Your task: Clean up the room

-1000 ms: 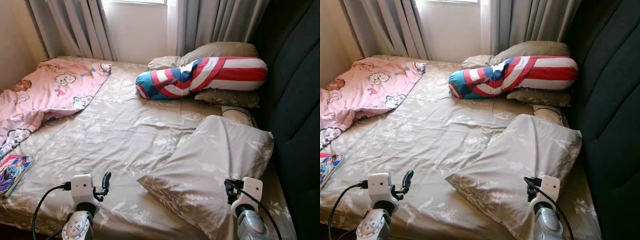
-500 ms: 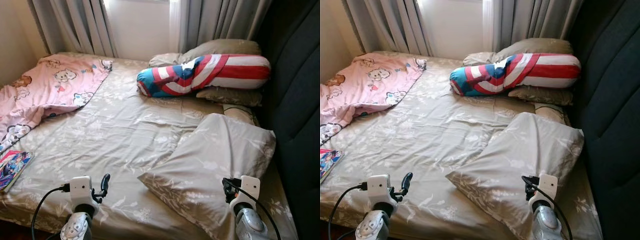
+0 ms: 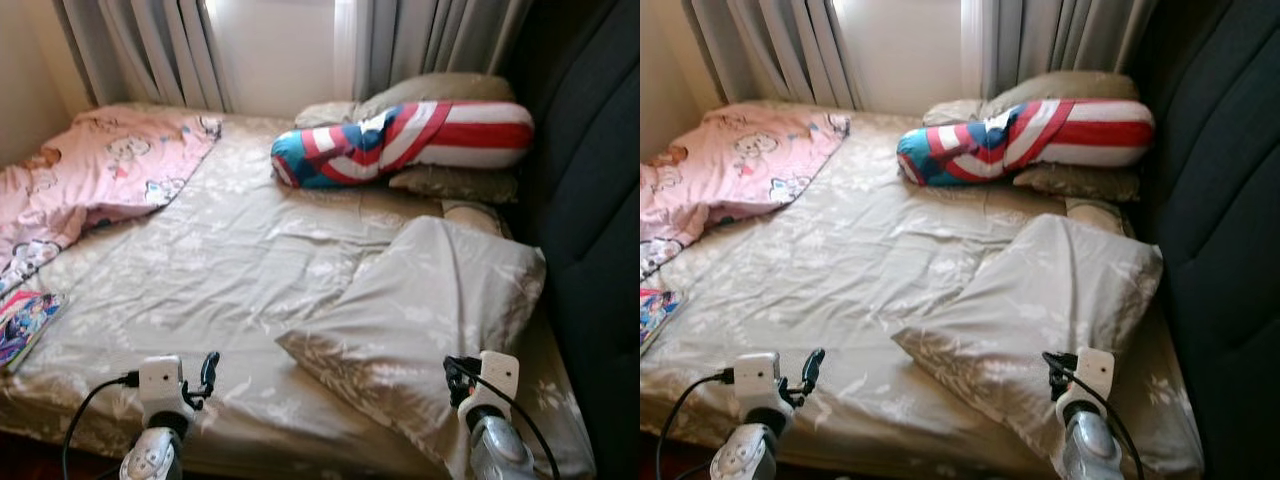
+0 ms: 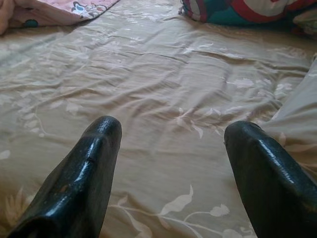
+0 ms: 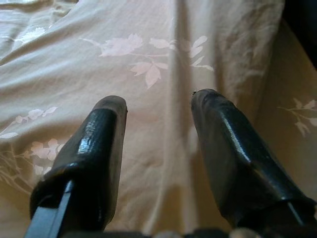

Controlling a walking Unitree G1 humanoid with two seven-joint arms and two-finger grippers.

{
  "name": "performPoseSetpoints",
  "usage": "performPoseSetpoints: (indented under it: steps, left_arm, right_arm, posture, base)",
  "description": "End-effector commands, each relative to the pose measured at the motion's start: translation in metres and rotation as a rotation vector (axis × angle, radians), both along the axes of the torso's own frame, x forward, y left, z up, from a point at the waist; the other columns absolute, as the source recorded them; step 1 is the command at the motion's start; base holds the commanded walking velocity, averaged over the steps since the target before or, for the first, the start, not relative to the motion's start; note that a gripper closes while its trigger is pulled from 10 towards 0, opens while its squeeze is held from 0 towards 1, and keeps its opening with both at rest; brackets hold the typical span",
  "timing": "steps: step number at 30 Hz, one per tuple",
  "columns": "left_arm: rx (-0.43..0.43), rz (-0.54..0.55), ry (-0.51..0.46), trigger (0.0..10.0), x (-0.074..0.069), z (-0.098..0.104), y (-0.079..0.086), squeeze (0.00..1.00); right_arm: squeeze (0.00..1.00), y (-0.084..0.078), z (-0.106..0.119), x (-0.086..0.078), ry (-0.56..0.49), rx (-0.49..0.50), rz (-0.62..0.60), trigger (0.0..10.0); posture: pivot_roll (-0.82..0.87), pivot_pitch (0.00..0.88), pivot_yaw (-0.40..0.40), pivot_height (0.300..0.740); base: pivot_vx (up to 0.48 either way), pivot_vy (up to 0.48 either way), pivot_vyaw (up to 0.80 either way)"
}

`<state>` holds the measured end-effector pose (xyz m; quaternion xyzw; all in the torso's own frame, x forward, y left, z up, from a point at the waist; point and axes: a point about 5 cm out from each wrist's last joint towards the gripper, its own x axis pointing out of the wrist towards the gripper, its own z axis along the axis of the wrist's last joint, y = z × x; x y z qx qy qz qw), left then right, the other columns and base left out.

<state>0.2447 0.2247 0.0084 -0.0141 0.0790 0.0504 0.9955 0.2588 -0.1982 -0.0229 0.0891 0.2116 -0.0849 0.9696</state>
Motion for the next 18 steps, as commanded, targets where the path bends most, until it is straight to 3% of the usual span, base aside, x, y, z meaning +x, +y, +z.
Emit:
performPoseSetpoints:
  steps: [1,6,9,18]
  left_arm:
    - [-0.007,0.003,-0.009,10.0,0.0026,0.0017,0.0019,0.00]
    - [-0.011,0.002,-0.012,10.0,0.0029,0.0017,0.0022,0.00]
    - [-0.013,0.000,-0.013,10.0,0.0028,0.0015,0.0023,0.00]
    - [-0.012,-0.005,-0.018,10.0,0.0025,0.0020,0.0021,0.00]
  right_arm:
    - [0.00,-0.0004,0.0004,0.0006,0.000,0.003,-0.005,10.0]
    - [0.00,0.0001,-0.0006,0.0005,0.013,0.013,-0.006,10.0]
    - [0.00,0.0001,-0.0004,0.0006,0.008,0.020,-0.009,10.0]
    - [0.00,0.0008,0.0004,0.0013,0.000,0.017,-0.005,10.0]
  posture:
    - [0.04,0.000,-0.059,0.667]
    - [0.04,0.000,-0.059,0.667]
    - [0.04,0.000,-0.059,0.667]
    - [0.04,0.000,-0.059,0.667]
  base:
    - [0.000,0.000,0.00]
    - [0.000,0.000,0.00]
    - [0.000,0.000,-0.76]
    - [0.252,0.000,0.00]
